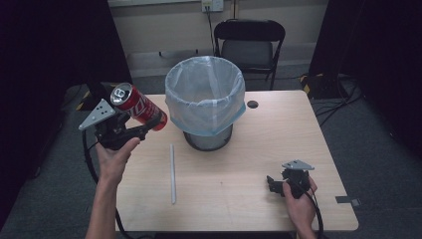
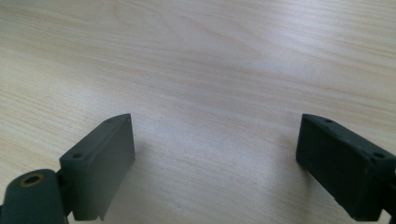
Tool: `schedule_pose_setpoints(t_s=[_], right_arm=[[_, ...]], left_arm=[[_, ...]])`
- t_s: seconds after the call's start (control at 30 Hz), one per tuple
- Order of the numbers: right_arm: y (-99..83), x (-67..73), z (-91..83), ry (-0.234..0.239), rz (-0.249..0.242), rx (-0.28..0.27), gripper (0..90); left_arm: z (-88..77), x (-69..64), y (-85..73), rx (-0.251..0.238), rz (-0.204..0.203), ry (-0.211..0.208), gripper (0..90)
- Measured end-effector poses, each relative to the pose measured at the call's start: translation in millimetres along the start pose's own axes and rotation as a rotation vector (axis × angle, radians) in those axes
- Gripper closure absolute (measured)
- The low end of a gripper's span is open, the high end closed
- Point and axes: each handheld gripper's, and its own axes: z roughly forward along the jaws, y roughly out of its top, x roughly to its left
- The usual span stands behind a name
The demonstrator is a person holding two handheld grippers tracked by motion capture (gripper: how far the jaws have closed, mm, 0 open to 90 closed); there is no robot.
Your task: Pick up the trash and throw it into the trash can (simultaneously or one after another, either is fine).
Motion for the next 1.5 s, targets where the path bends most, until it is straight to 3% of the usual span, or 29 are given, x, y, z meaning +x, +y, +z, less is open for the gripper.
schedule_pose_setpoints(t_s=[0.2,0.47,1.1,1.5], right_arm=[[0.0,0.0,0.0,0.0,0.0,0.0,10.7],[0.0,0.0,0.0,0.0,0.0,0.0,10.7],[0.0,0.0,0.0,0.0,0.0,0.0,10.7],[0.0,0.0,0.0,0.0,-0.001,0.0,10.7]], left_arm=[[4.8,-2.5,18.0,-0.039,0.002,-0.02,34.8],[17.4,-3.8,35.7,-0.041,0.029,-0.033,34.9],[65.7,-1.2,61.6,-0.046,-0.004,-0.099,34.9],[101.8,6.3,69.3,-0.008,-0.007,-0.081,34.9]])
